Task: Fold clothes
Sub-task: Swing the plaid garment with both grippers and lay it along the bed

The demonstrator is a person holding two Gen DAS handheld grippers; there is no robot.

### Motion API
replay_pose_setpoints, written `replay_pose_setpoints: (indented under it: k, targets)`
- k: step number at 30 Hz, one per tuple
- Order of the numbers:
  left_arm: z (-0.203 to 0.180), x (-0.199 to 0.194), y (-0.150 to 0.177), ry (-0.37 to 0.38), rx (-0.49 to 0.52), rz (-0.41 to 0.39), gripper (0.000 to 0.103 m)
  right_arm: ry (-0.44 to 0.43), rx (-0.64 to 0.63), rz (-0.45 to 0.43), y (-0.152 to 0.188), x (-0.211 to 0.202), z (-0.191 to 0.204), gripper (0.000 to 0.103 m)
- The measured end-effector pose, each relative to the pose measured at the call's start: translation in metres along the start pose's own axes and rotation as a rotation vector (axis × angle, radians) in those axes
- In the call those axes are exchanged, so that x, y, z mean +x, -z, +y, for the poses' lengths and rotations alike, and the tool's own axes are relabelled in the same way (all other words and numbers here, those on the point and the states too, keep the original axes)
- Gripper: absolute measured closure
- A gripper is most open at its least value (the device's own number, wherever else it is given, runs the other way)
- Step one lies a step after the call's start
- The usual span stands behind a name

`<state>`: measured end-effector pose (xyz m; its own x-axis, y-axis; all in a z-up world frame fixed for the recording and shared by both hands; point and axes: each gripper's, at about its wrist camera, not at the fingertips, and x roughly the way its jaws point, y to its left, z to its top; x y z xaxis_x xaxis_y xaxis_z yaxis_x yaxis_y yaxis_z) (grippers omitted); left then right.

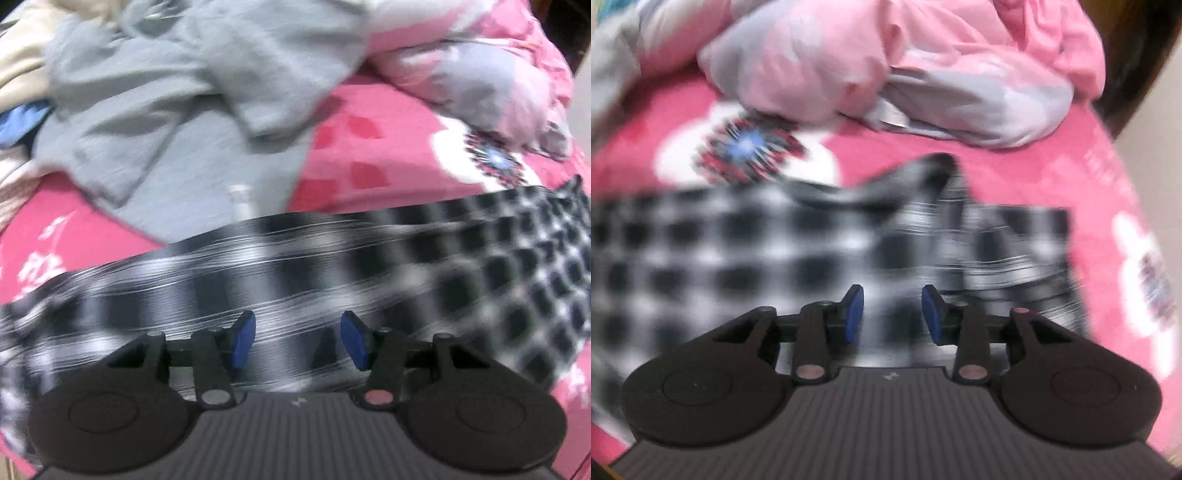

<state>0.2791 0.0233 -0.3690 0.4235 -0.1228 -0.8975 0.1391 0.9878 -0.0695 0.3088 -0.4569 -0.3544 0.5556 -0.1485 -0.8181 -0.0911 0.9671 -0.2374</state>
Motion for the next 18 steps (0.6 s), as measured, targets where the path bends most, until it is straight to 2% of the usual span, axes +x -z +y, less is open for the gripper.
replay_pose_setpoints:
  k: [5, 8, 13, 18]
  targets:
    - [-0.05, 0.006, -0.003, 0.058, 0.077, 0.005, 0.05, 0.028, -0.196, -0.019, 0.001, 0.032, -0.012, 0.06]
    - [-0.075, 0.007, -0.001, 0.086, 0.112, 0.017, 0.05, 0.03, -0.138, -0.045, -0.013, 0.051, -0.04, 0.062]
    - [-0.105, 0.014, -0.001, 0.118, 0.14, 0.043, 0.05, 0.035, 0.227, -0.149, -0.049, 0.064, -0.125, 0.062]
    - [-0.134, 0.019, -0.006, 0.149, 0.183, 0.039, 0.05, 0.069, 0.613, -0.187, -0.042, 0.067, -0.211, 0.061]
